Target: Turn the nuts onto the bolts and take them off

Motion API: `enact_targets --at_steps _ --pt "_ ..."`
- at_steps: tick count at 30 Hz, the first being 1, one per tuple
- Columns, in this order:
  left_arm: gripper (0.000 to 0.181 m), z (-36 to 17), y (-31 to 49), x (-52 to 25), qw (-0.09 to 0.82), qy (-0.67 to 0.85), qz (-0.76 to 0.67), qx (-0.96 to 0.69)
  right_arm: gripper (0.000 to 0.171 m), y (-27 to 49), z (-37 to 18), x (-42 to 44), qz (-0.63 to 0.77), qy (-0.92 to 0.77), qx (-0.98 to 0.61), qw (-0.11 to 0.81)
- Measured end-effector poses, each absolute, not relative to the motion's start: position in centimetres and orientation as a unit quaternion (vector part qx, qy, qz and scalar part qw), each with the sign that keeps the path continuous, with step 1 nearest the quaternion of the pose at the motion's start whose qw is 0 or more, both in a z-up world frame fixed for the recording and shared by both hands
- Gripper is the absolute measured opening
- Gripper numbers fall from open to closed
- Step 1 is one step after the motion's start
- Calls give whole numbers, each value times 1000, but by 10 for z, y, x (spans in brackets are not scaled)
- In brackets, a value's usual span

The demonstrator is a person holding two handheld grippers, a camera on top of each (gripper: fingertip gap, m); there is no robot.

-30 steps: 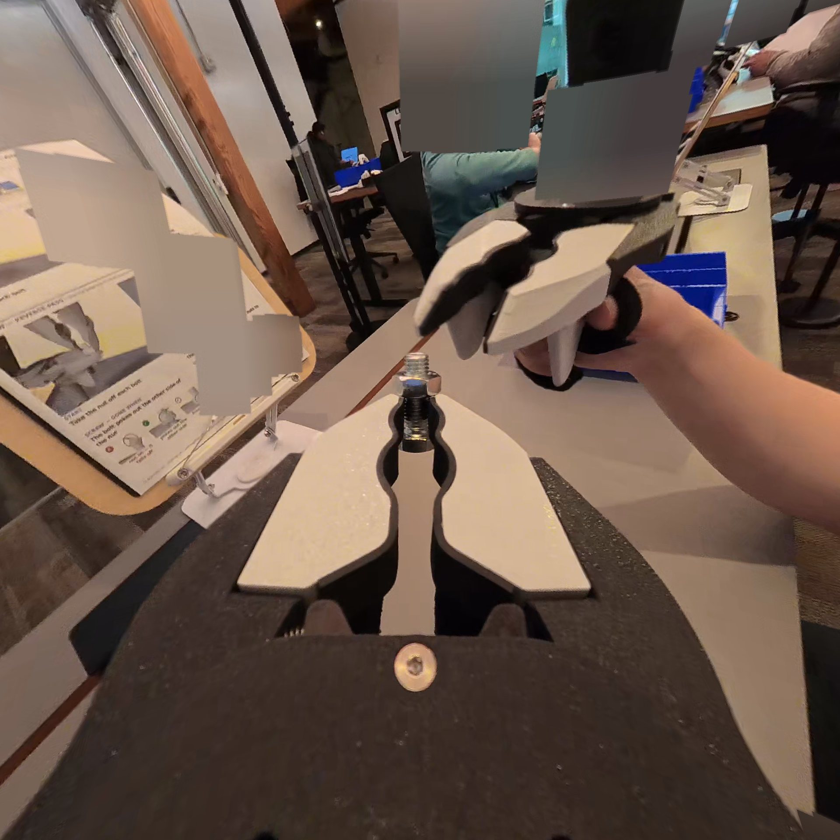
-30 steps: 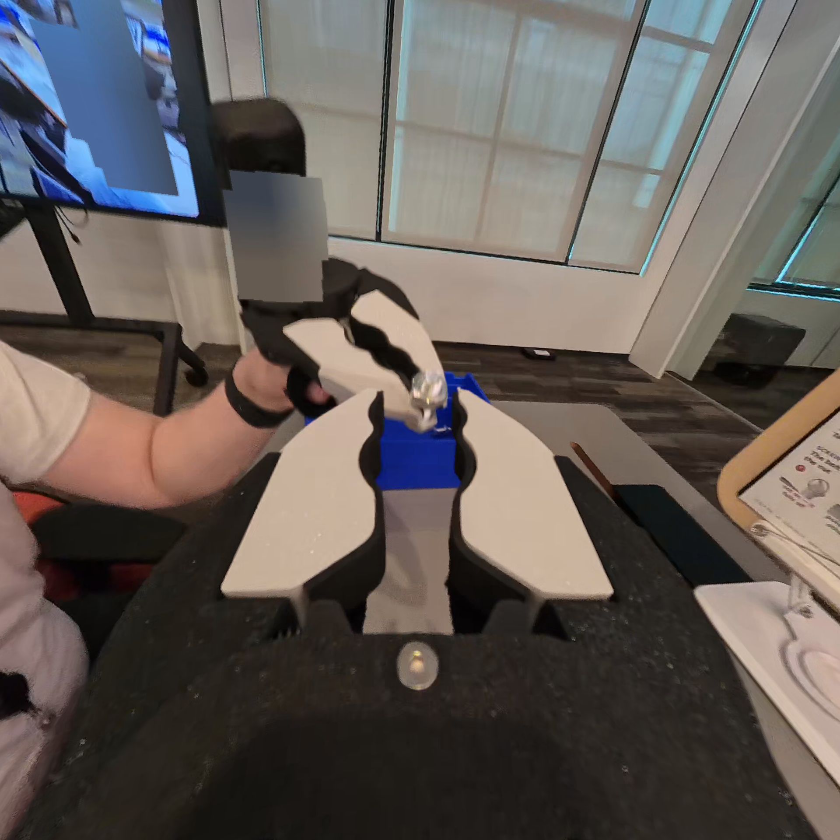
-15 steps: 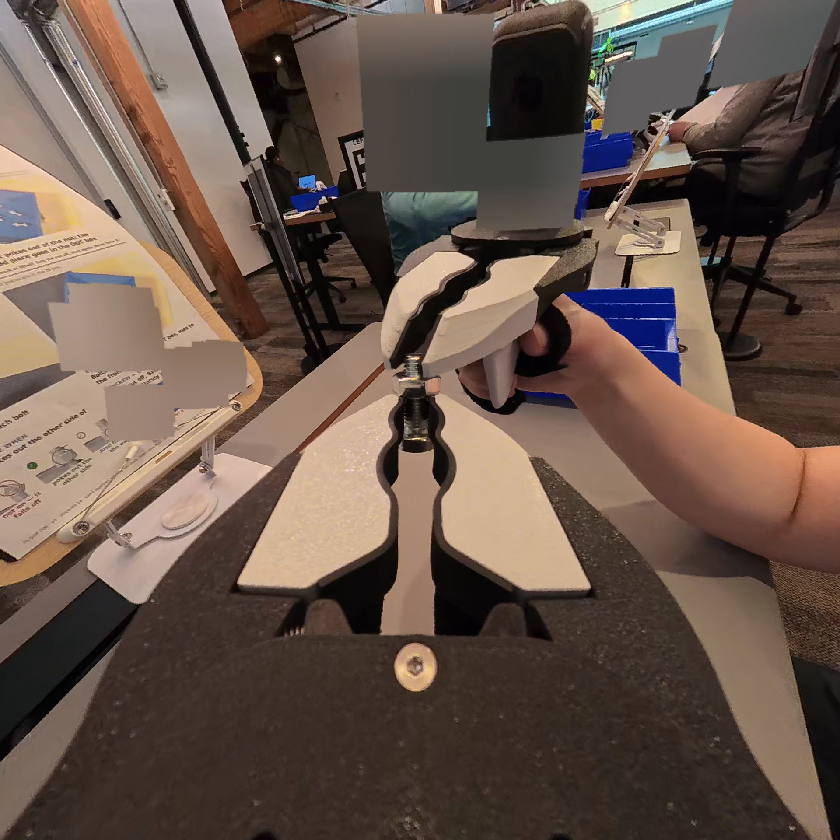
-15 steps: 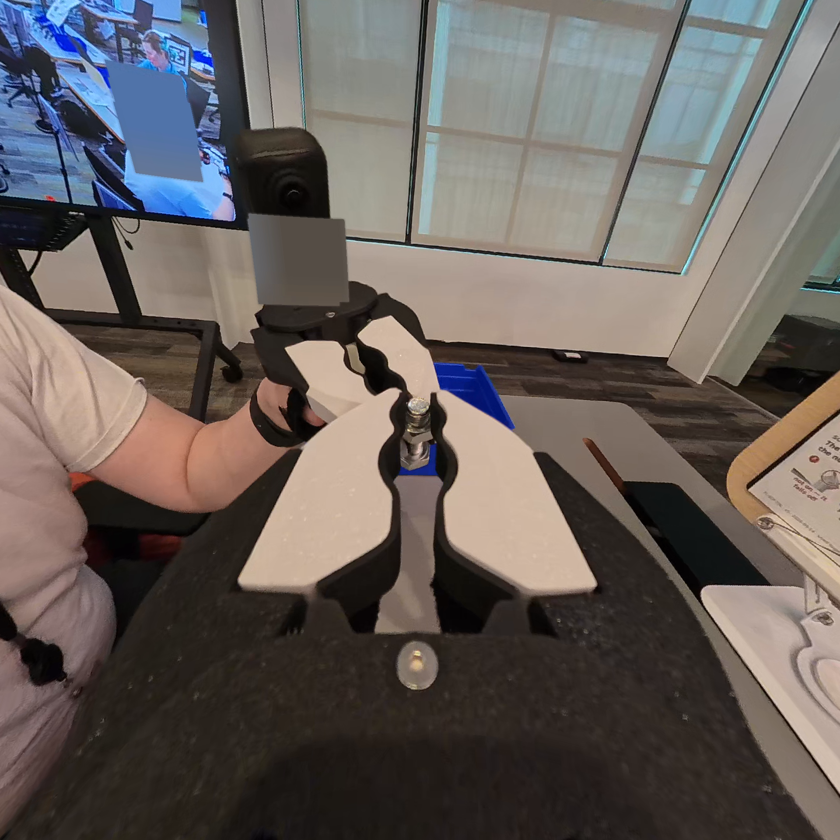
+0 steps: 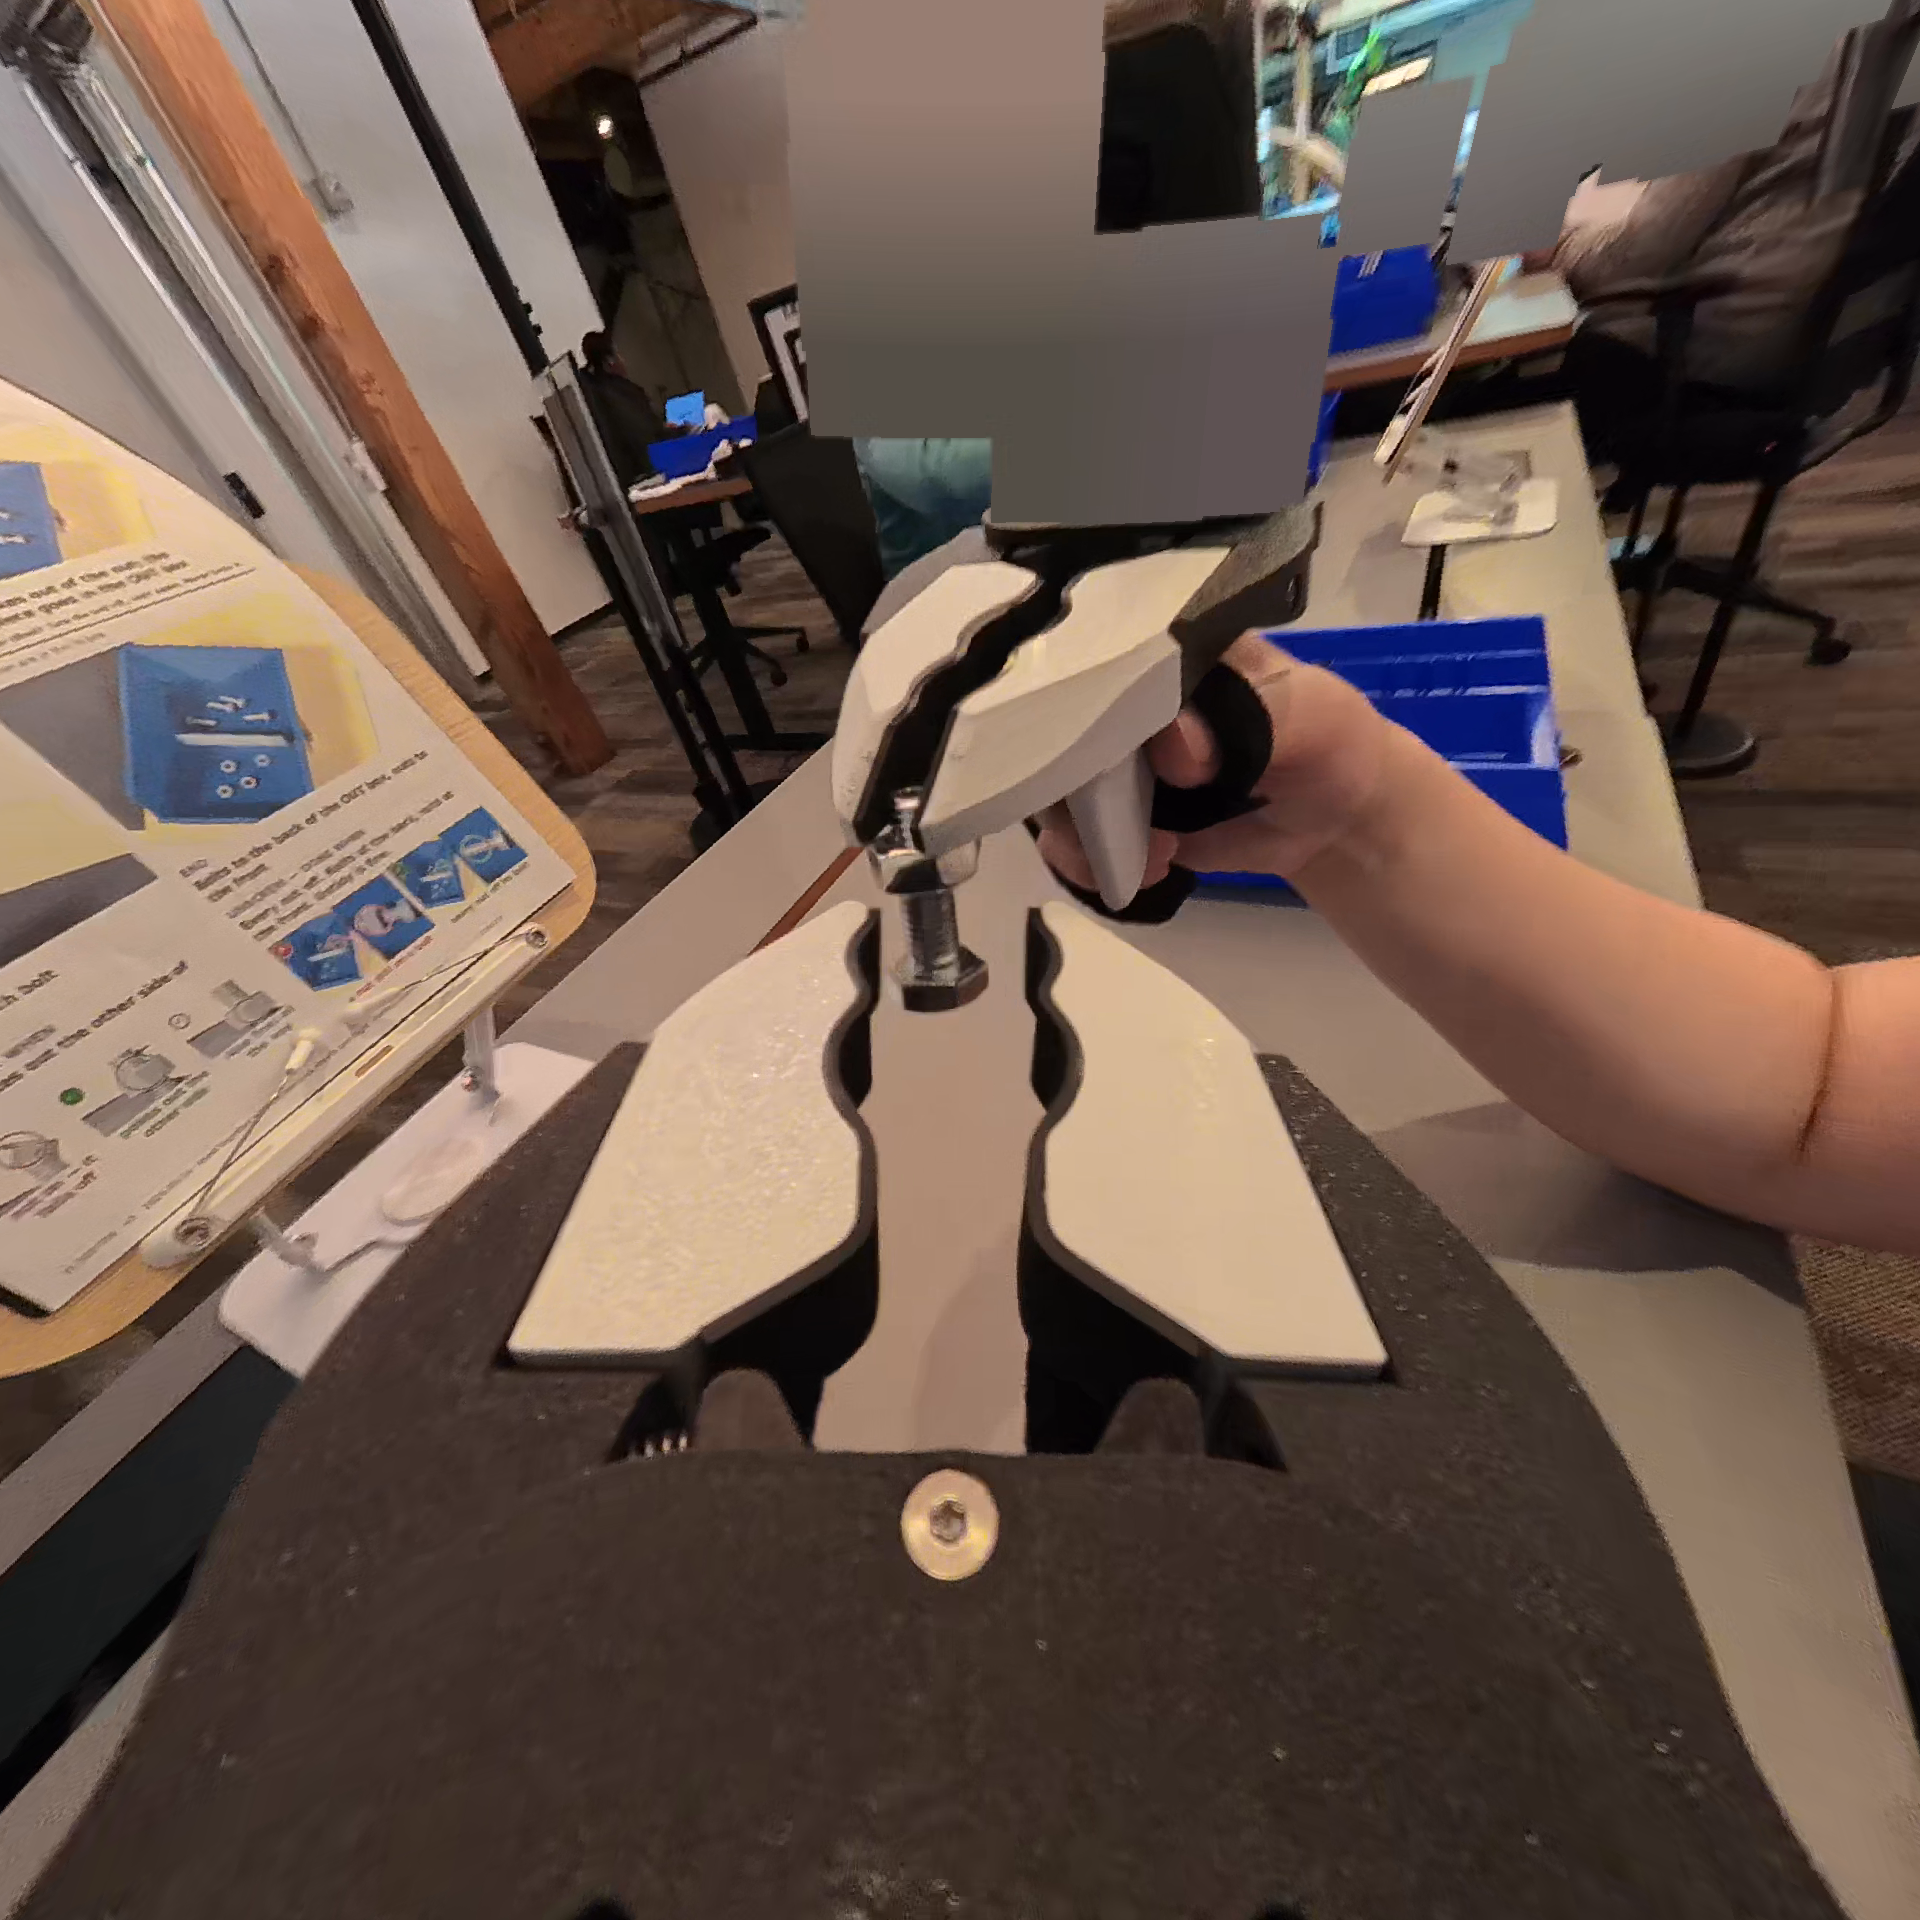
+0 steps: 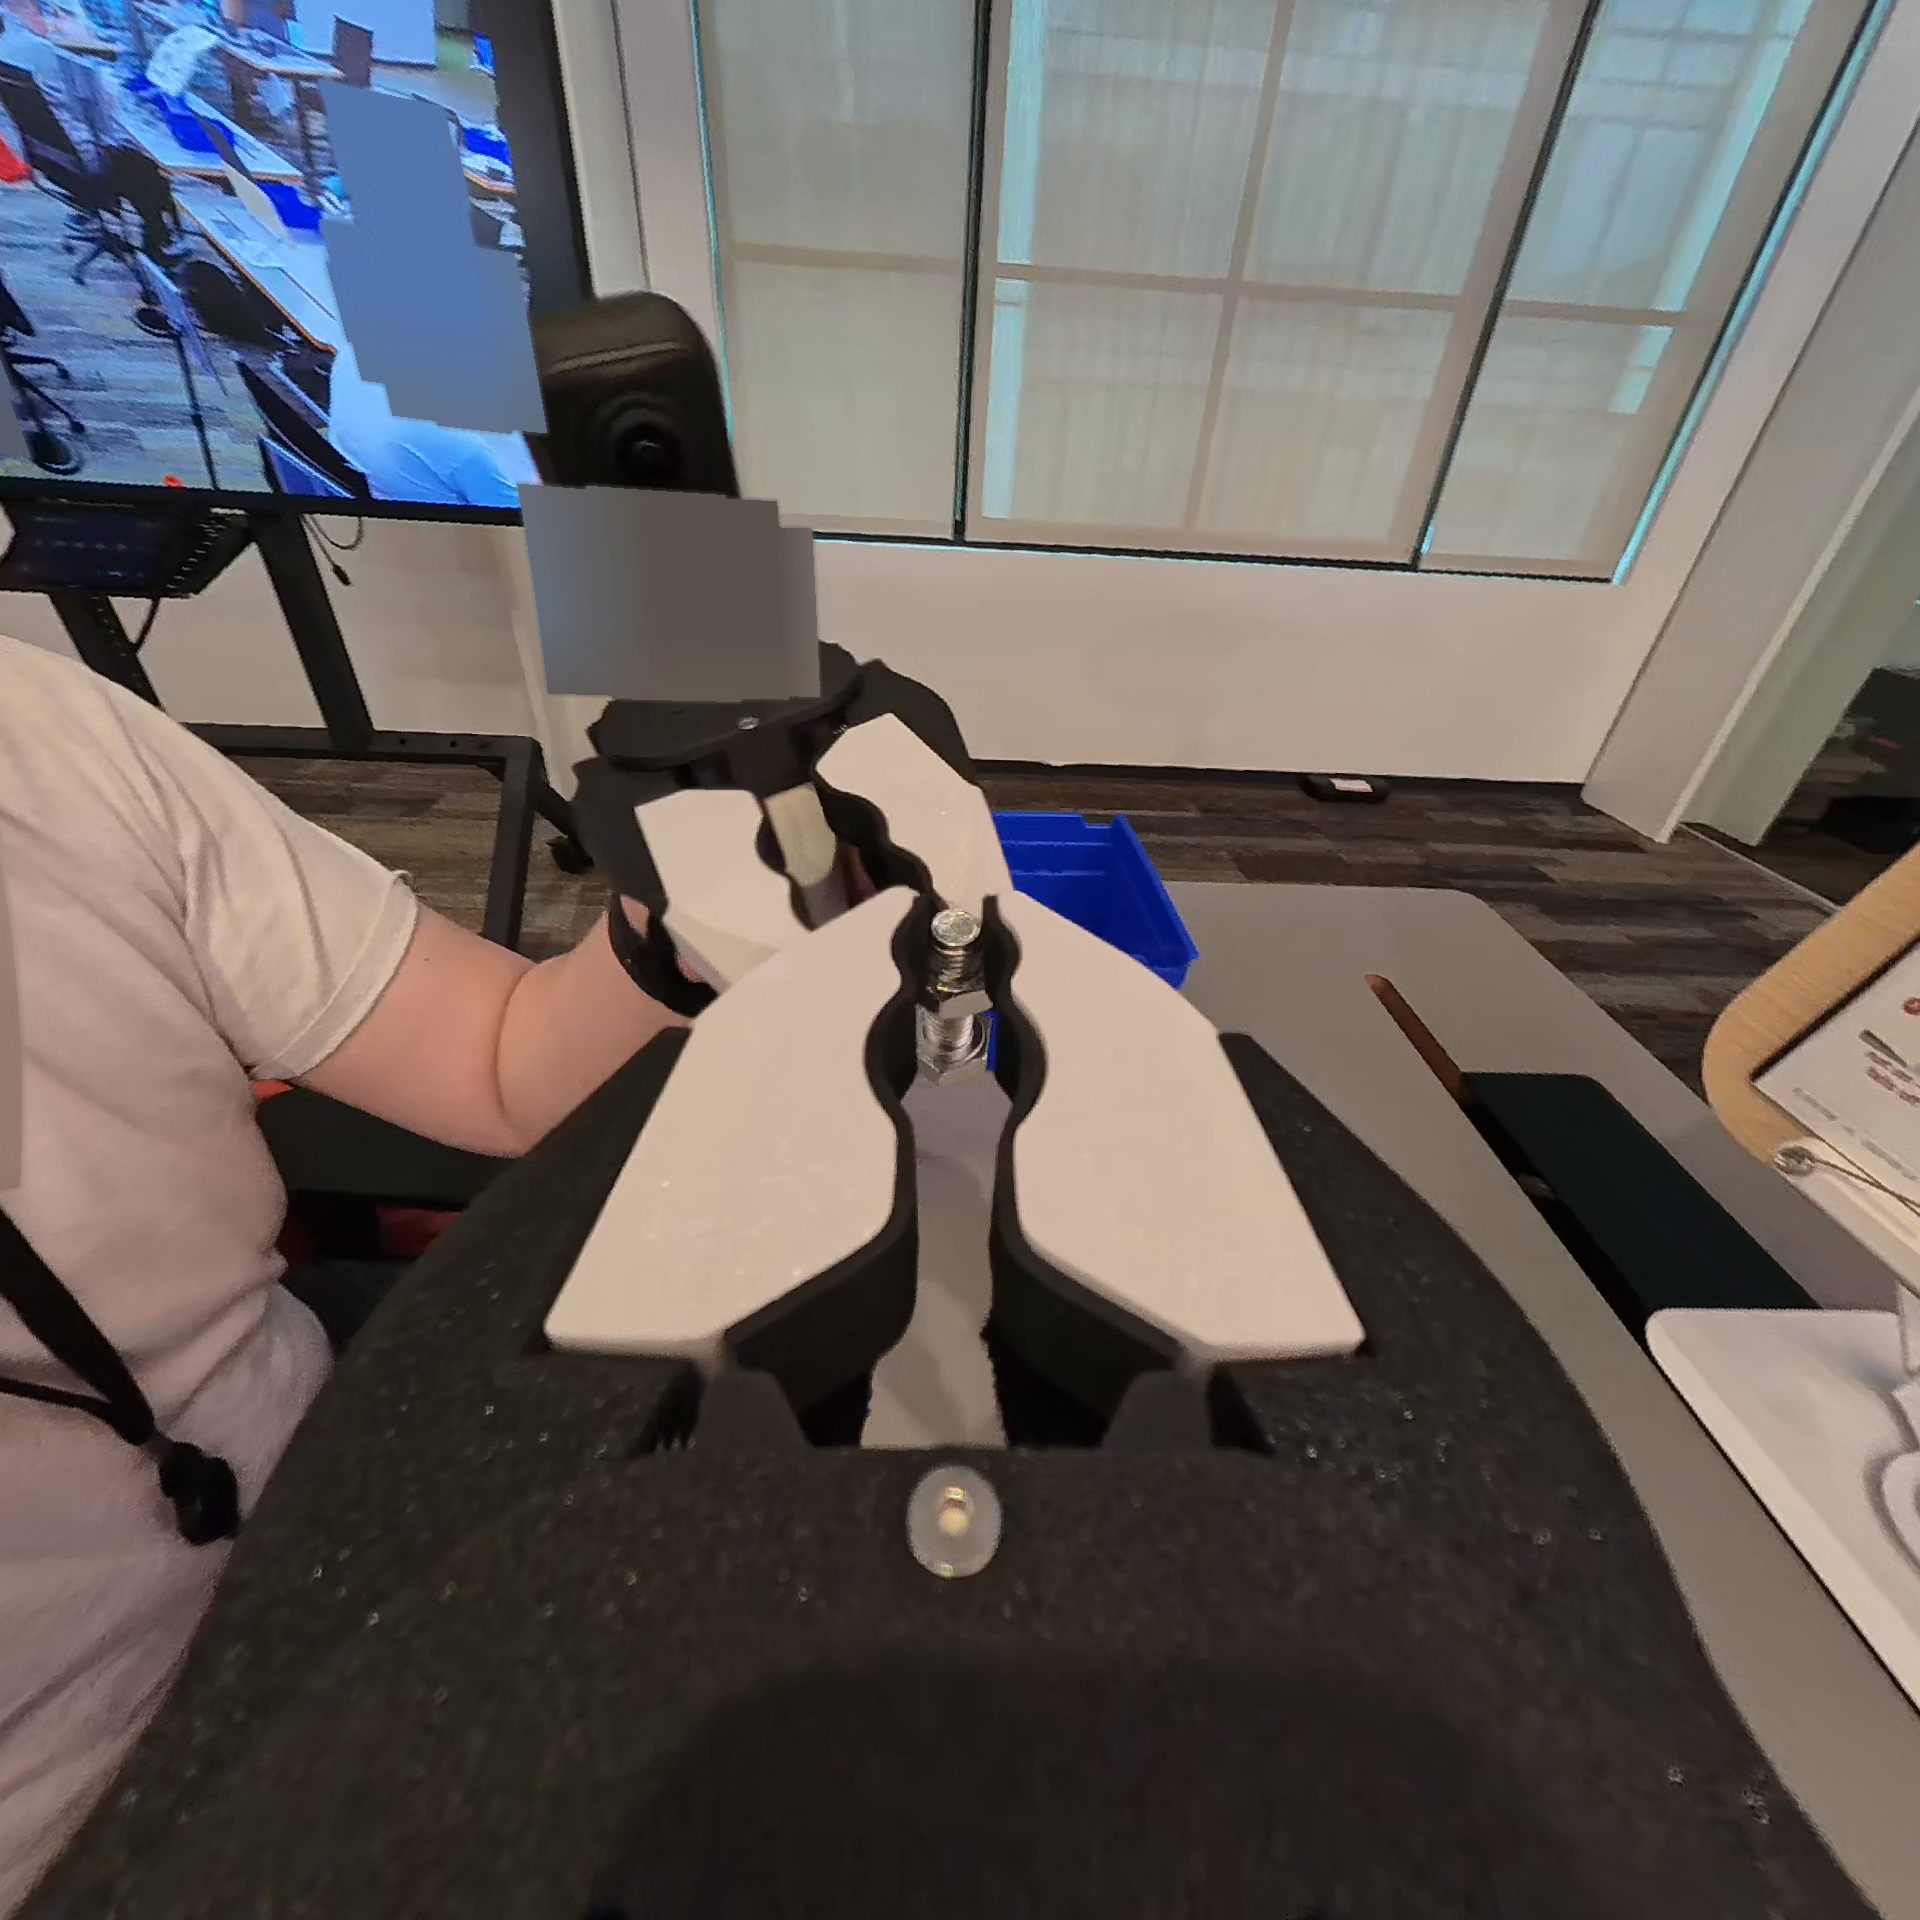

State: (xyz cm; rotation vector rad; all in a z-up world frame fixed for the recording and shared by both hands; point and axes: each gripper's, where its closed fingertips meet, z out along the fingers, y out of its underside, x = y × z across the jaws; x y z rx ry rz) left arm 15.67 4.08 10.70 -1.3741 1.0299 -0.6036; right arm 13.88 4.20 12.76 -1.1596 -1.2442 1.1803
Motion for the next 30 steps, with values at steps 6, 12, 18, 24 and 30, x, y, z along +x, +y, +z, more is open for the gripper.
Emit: enact_targets --at_steps 6,12,18,24,30 --pt "52 77 49 156 582 454 -233 -633 9 42 123 140 476 -520 -485 518" --pt "42 89 39 157 573 440 -306 -620 9 34 116 134 430 -559 -472 528" --pt "39 81 38 157 571 451 -276 -628 9 36 120 135 404 -550 -479 551" --pt "37 91 50 154 629 415 -209 -623 9 37 128 135 386 -534 -481 578" --pt "36 92 51 156 638 408 -203 -621 9 35 129 133 372 -537 -481 584"
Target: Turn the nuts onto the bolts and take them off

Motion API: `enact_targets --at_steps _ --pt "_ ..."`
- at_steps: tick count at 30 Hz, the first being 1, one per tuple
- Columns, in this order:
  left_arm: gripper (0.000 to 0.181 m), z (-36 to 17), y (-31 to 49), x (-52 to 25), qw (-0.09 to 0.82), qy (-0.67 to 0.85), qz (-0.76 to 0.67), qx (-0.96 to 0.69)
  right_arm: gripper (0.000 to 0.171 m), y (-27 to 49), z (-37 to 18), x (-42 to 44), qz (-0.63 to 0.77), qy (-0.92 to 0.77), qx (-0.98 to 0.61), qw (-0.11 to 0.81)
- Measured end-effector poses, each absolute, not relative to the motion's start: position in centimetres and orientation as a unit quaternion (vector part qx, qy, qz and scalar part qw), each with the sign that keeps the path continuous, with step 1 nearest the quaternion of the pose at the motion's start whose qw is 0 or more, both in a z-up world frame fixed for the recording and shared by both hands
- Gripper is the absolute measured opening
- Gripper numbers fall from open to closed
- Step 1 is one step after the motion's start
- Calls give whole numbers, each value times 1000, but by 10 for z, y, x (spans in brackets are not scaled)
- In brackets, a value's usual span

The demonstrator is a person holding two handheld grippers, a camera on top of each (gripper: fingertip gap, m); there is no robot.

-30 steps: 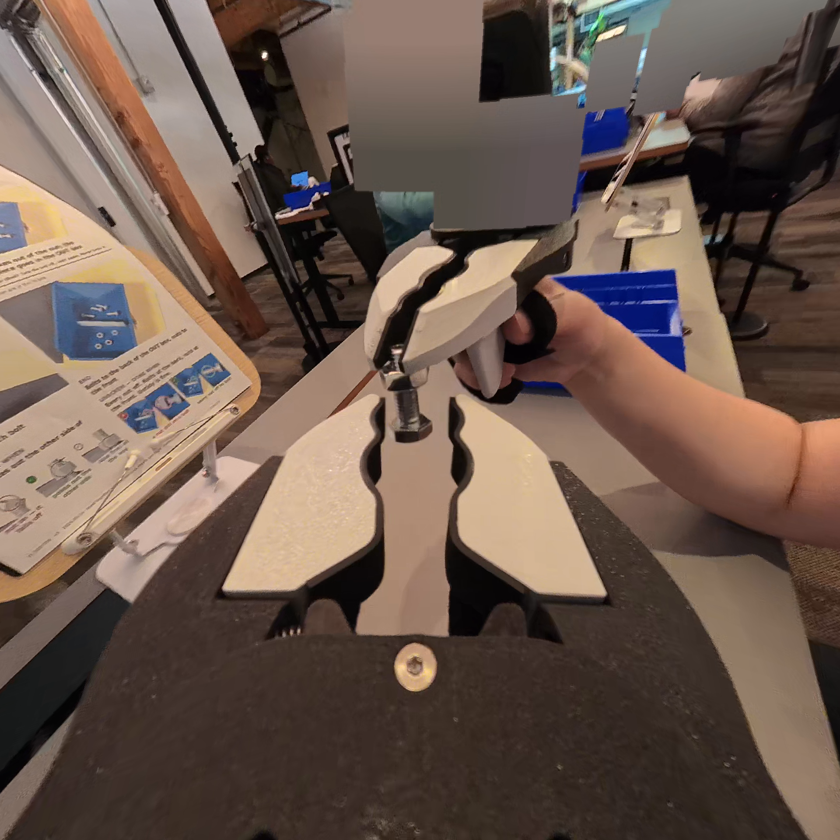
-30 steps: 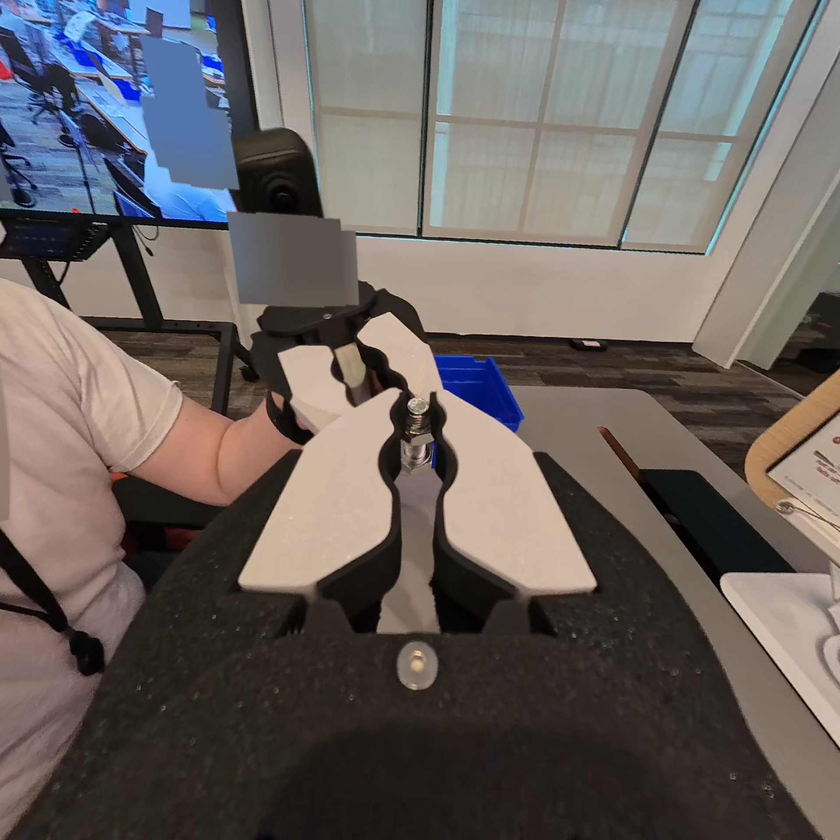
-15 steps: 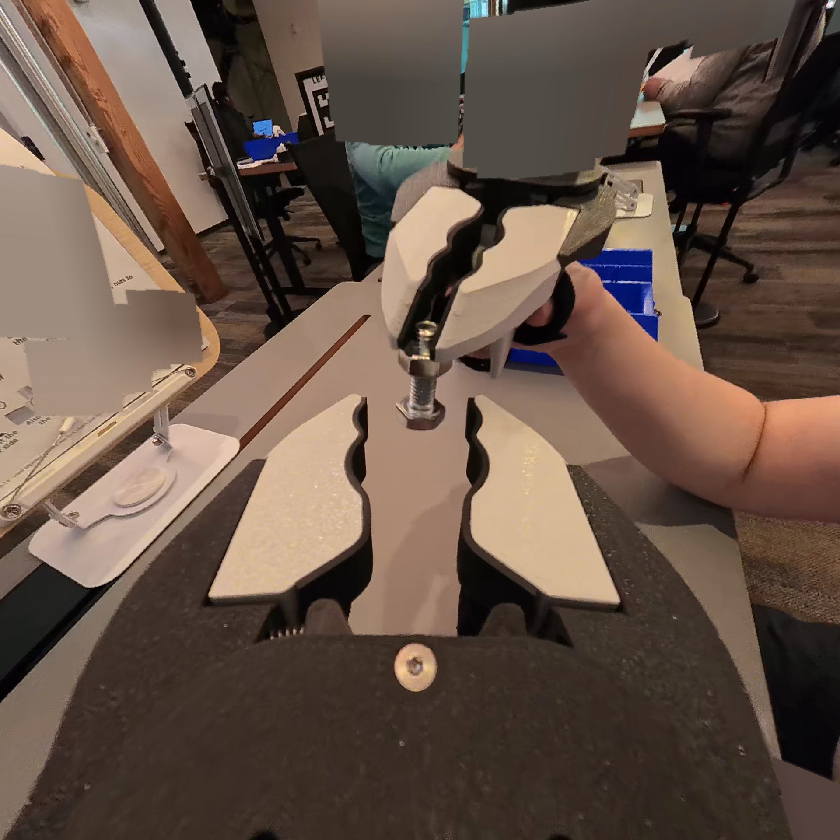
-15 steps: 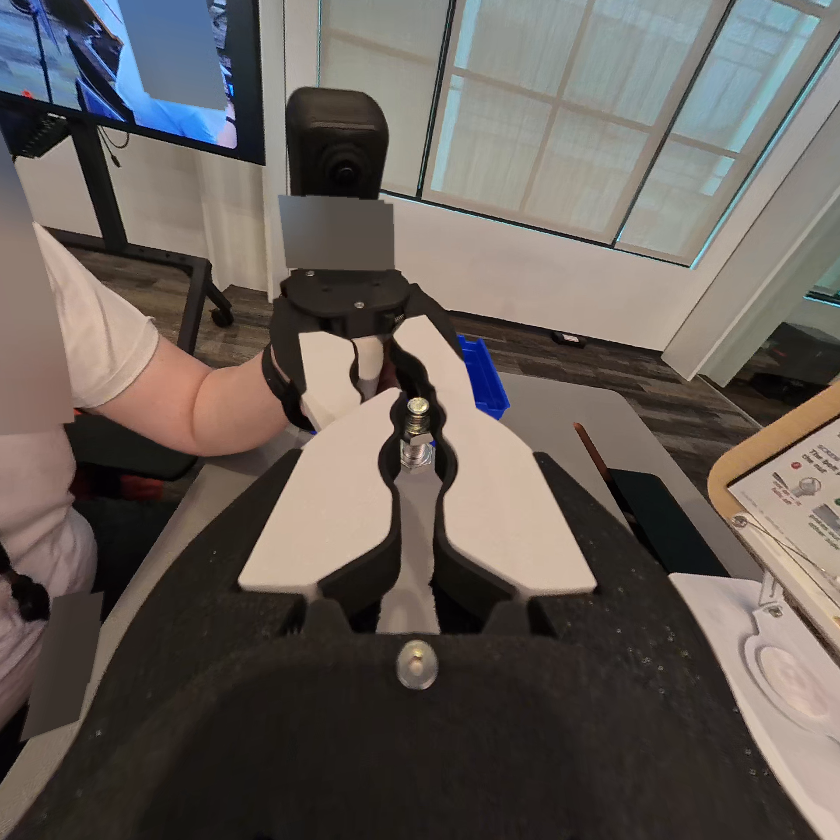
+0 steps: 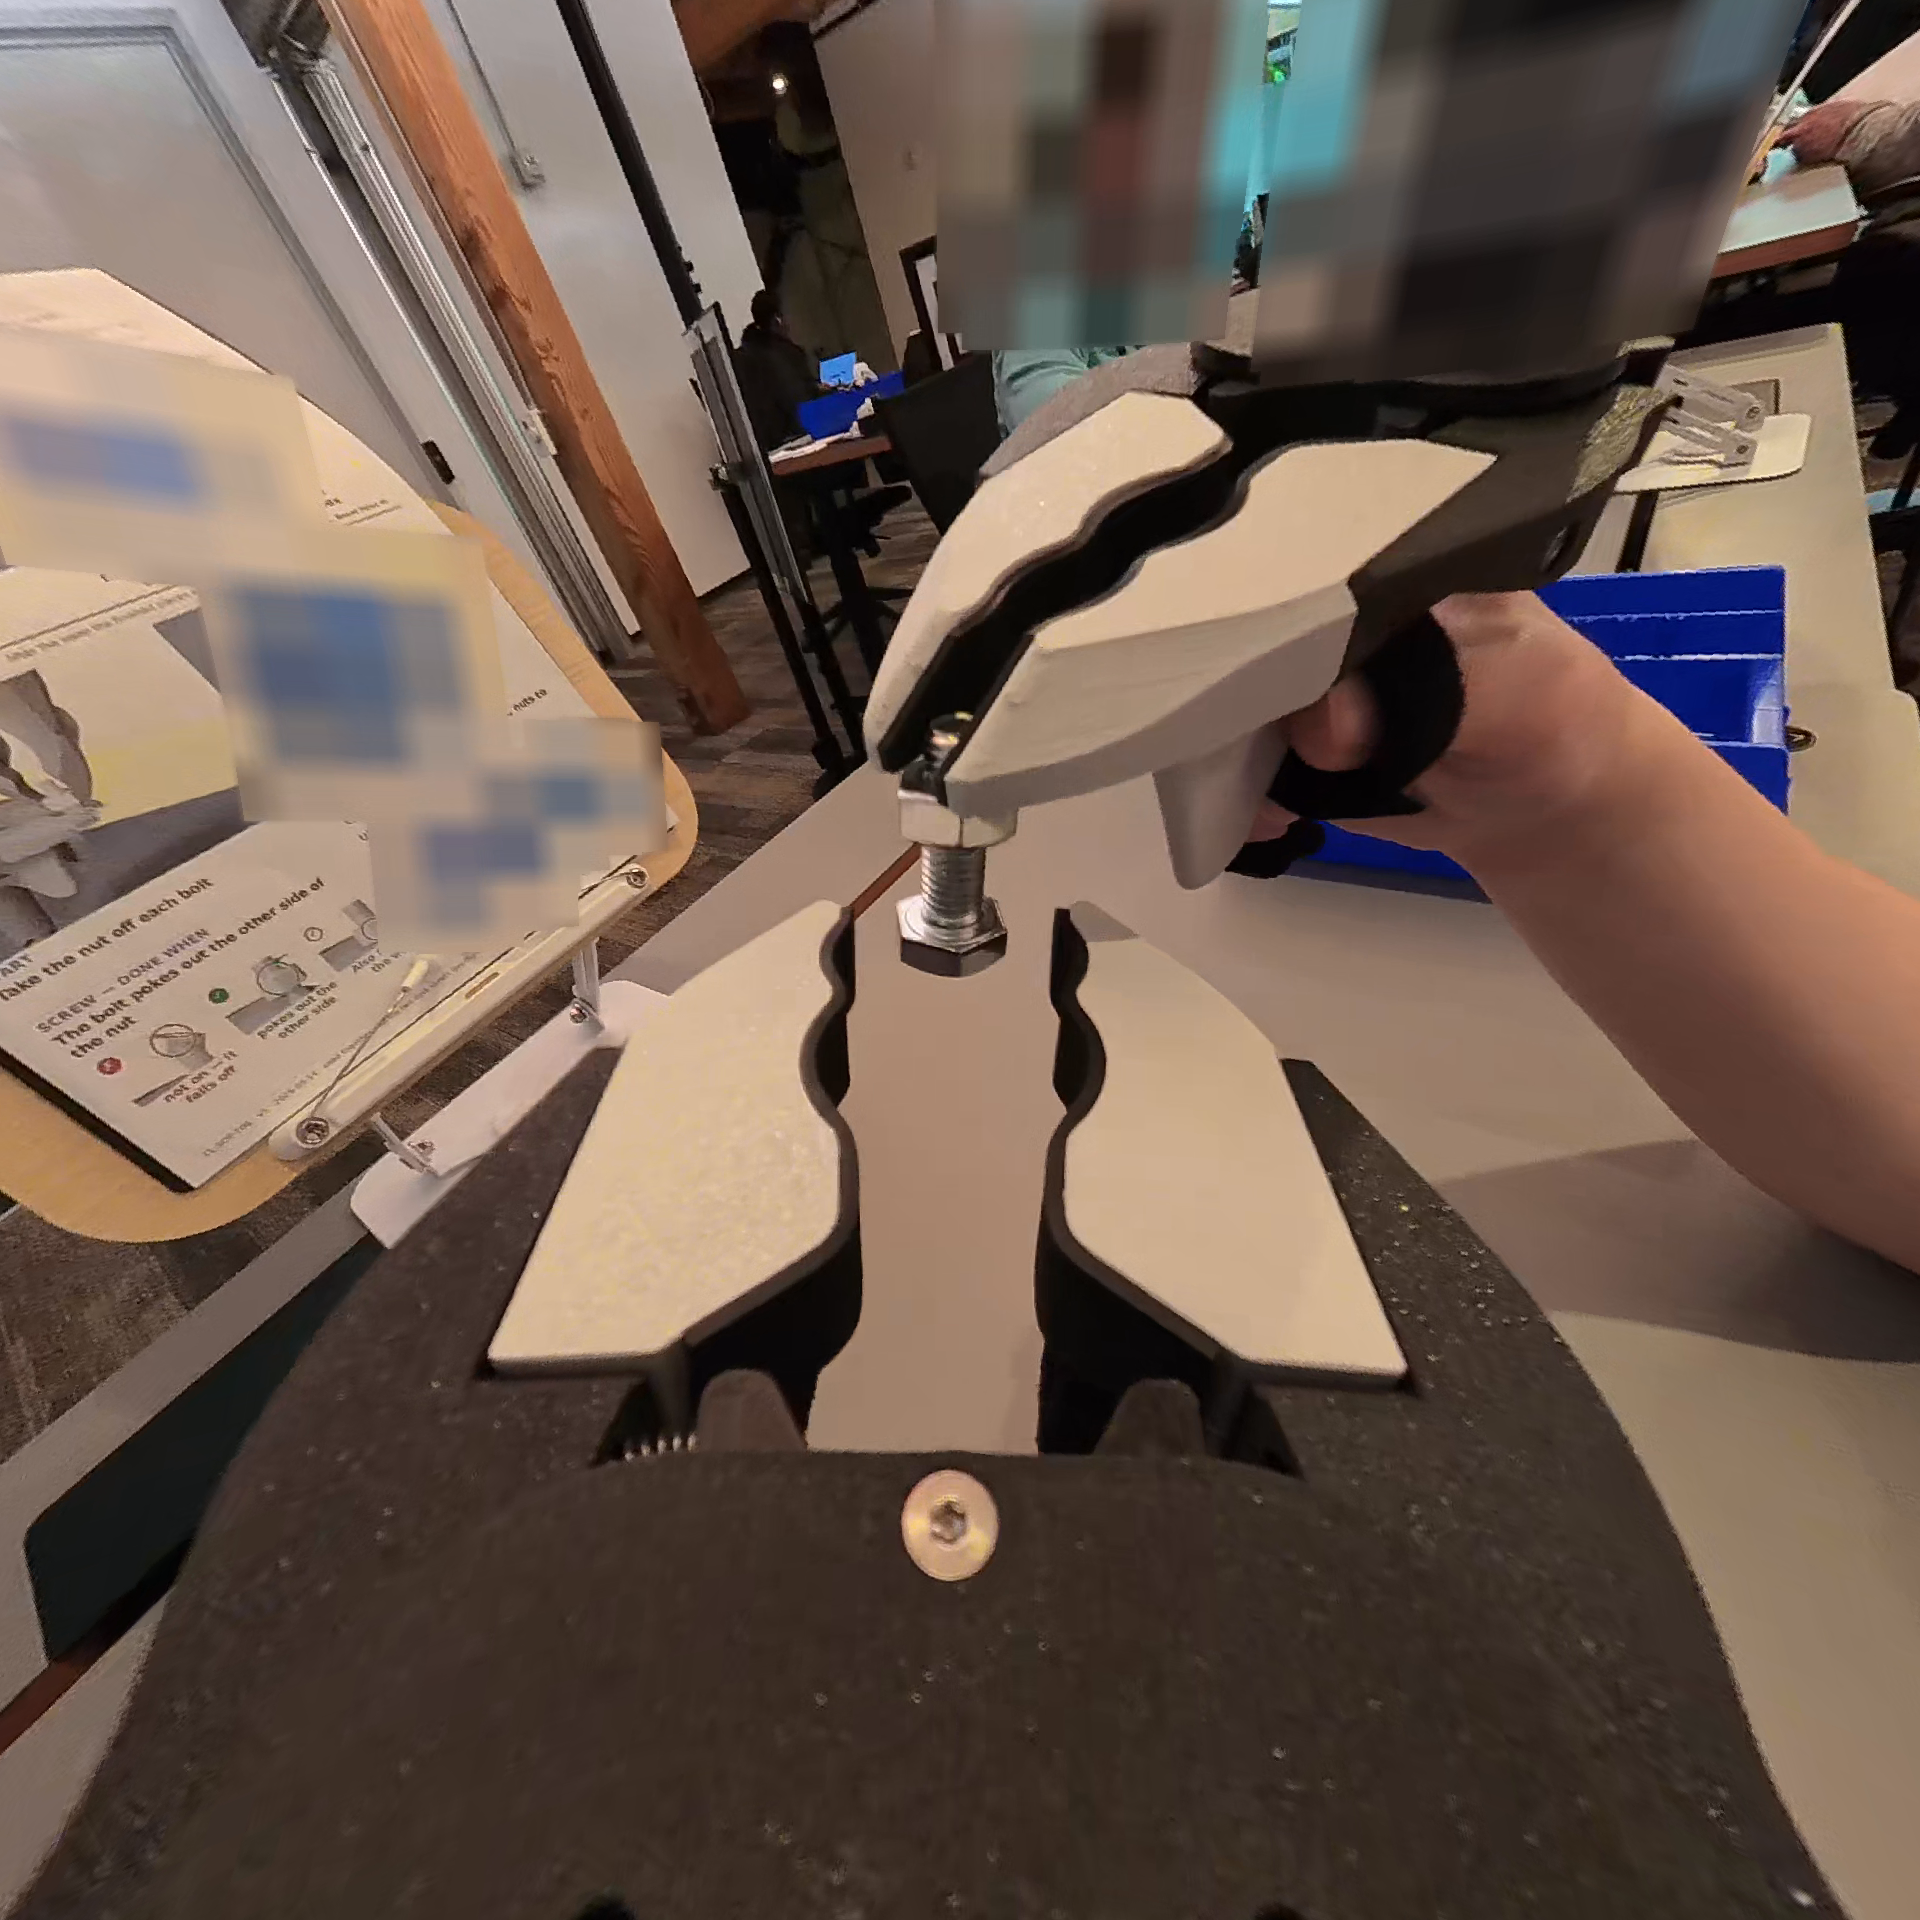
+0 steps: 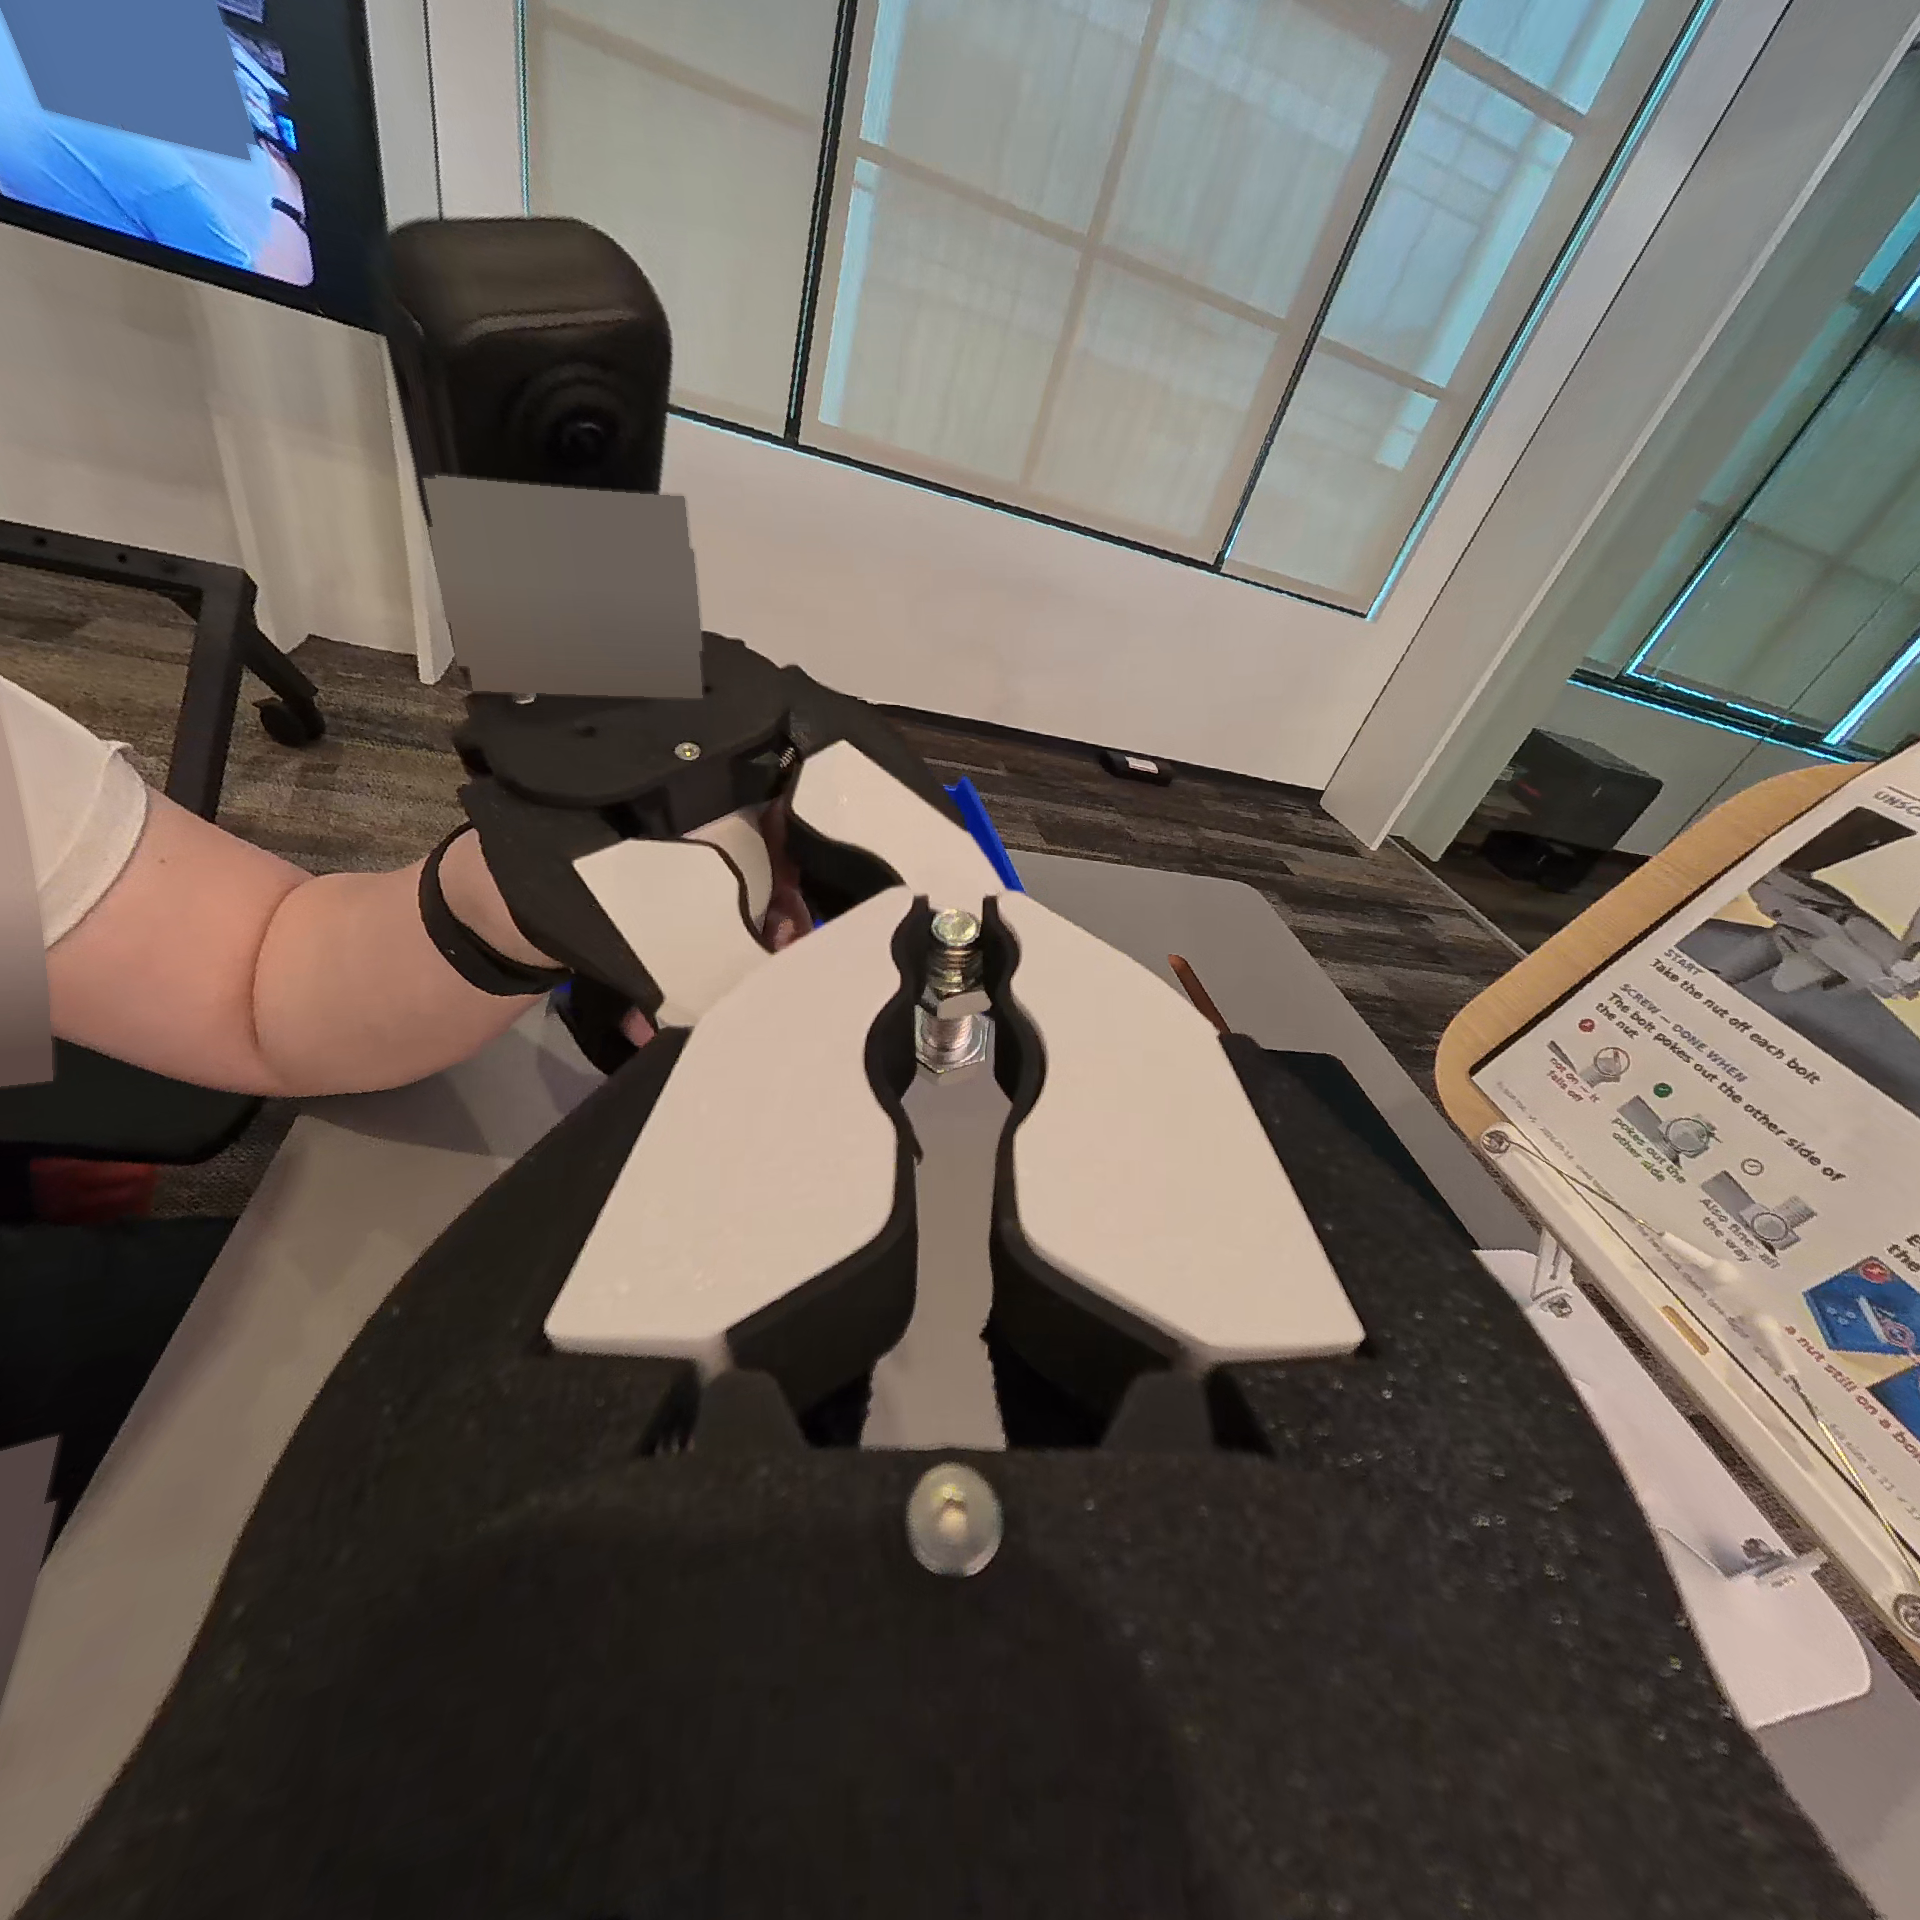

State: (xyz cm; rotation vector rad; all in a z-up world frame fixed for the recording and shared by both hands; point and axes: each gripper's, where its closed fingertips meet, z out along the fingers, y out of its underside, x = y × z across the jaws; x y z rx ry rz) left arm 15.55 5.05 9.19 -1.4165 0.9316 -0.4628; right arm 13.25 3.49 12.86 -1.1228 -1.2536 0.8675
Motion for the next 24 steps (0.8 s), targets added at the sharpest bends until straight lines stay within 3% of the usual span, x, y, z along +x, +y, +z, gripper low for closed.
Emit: enact_targets --at_steps 7,13,22,24 --pt "33 96 52 154 650 401 -197 -615 9 38 128 133 371 -532 -488 584" --pt "19 95 54 152 651 400 -199 -614 9 40 127 132 365 -529 -493 586" --pt "18 97 54 151 654 403 -197 -610 9 42 129 132 376 -517 -495 589" --pt "18 95 53 151 644 407 -205 -614 19 42 132 136 381 -513 -497 588"
